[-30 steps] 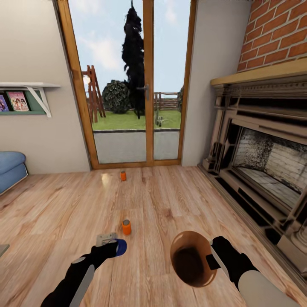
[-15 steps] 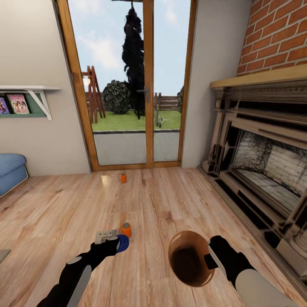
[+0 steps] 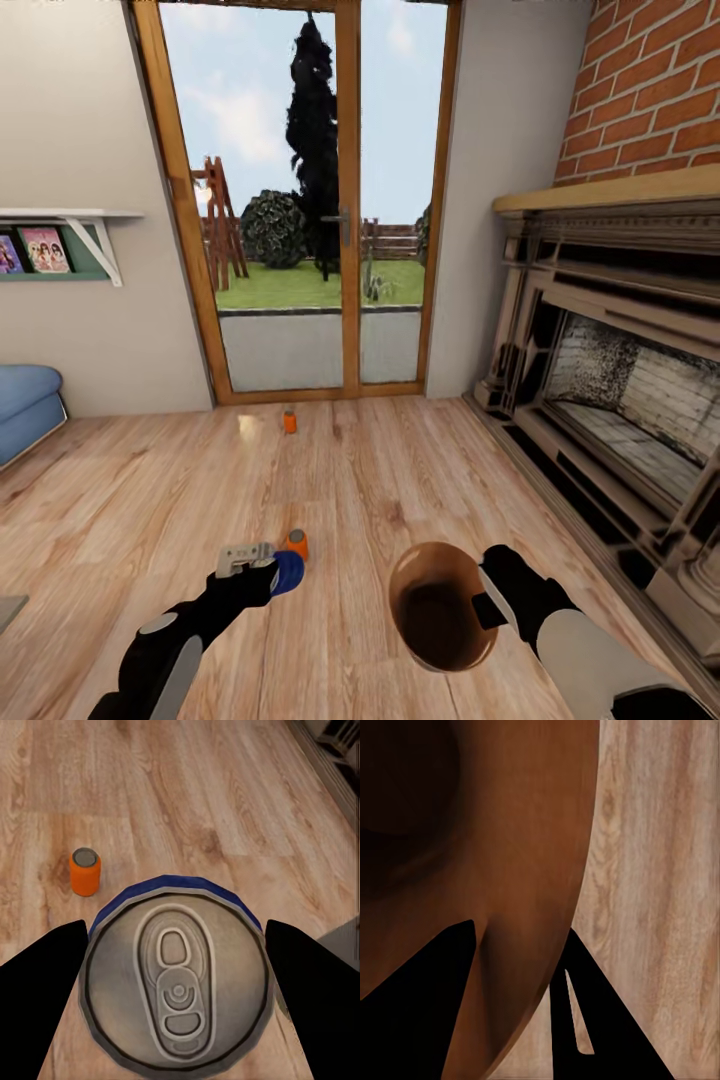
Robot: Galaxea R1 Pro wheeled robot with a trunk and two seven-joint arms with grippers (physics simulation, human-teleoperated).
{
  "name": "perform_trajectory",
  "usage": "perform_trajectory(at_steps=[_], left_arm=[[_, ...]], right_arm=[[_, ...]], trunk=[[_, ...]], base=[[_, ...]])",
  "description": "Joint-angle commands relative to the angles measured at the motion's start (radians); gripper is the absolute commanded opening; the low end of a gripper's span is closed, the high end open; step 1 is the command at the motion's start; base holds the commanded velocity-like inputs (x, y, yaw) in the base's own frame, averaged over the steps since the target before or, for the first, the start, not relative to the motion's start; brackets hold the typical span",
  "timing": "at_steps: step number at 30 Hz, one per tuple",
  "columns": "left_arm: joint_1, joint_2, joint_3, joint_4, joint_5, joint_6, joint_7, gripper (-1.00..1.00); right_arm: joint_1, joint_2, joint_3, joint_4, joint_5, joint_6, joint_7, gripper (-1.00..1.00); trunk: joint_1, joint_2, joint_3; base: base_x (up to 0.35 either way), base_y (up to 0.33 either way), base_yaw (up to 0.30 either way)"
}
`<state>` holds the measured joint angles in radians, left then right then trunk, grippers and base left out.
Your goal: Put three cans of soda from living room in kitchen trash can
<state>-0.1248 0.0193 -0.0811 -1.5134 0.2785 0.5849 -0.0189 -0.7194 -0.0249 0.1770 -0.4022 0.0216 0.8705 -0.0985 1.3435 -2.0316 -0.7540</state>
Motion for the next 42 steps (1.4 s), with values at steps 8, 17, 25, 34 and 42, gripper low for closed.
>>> perform_trajectory(at_steps=[8,17,25,34,42], left_arm=[[0.012,0.000,-0.001,-0.040,-0.001,0.021,-0.038,-1.00],[0.015,0.002,0.000,-0.063,-0.001,0.064,-0.109,-1.00],[0.016,0.001,-0.001,-0.072,-0.001,0.102,-0.123,-1.00],[0.016,0.002,-0.001,-0.073,-0.001,0.121,-0.148,-1.00],[0.016,0.002,-0.001,-0.074,0.000,0.146,-0.211,-1.00]], right_arm=[[-0.009,0.034,-0.002,0.007,-0.003,0.001,-0.081,-1.00],[-0.018,0.048,-0.002,0.008,-0.003,0.001,-0.094,-1.00],[-0.031,0.056,-0.002,0.009,-0.002,0.002,-0.096,-1.00],[-0.036,0.062,0.000,0.009,0.003,0.002,-0.099,-1.00],[-0.037,0.090,0.001,0.010,0.005,0.004,-0.099,-1.00]], trunk=[[-0.004,0.007,0.003],[-0.004,0.007,0.003],[-0.015,0.028,0.013],[-0.050,0.091,0.041],[-0.081,0.147,0.066]], base=[[0.000,0.000,0.000],[0.000,0.000,0.000],[0.000,0.000,0.000],[0.000,0.000,0.000],[0.000,0.000,0.000]])
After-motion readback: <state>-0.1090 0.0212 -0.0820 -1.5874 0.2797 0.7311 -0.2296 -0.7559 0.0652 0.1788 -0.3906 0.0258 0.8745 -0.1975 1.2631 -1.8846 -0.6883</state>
